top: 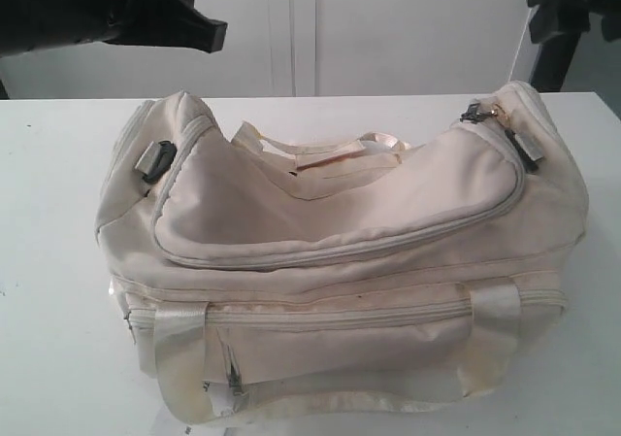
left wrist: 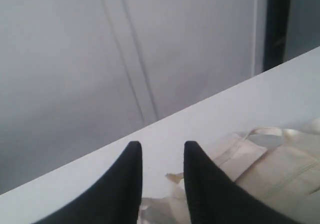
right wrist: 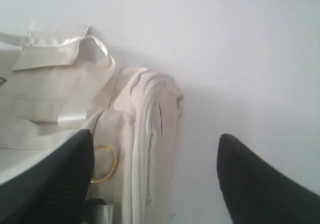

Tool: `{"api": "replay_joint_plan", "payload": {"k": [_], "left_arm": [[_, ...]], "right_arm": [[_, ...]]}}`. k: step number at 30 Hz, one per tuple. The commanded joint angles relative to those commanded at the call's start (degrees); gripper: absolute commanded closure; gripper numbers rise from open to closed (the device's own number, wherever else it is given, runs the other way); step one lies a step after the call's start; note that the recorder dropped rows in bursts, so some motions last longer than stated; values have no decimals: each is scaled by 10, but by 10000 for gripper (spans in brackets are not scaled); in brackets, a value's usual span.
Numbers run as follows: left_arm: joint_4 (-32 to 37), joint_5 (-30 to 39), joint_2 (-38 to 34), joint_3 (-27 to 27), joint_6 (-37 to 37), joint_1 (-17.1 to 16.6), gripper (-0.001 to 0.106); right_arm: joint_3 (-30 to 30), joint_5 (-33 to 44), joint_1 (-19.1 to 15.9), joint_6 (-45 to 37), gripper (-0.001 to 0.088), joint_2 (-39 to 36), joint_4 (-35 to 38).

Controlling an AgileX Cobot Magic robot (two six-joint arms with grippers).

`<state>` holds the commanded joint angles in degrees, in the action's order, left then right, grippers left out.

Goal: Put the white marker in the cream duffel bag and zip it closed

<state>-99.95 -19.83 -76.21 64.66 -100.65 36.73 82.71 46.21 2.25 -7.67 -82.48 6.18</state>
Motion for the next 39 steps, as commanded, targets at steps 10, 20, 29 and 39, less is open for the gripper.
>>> {"api": "replay_joint_plan", "payload": {"k": [10,20,29,39], "left_arm": [[0,66,56,-66,16,0,1053],[0,79,139,-95,15,0,1053],[0,22,197,-113,-8,-1,1053],[0,-22,210,-123,-16,-24,1053]], "right_arm": [[-5,-26,0,0,867,38,-10],[-84,-80,0,4,868,90,-83],[-163,-115,-61,9,868,140,-87],[-279,-202,-71,34,868,262,-87]]}}
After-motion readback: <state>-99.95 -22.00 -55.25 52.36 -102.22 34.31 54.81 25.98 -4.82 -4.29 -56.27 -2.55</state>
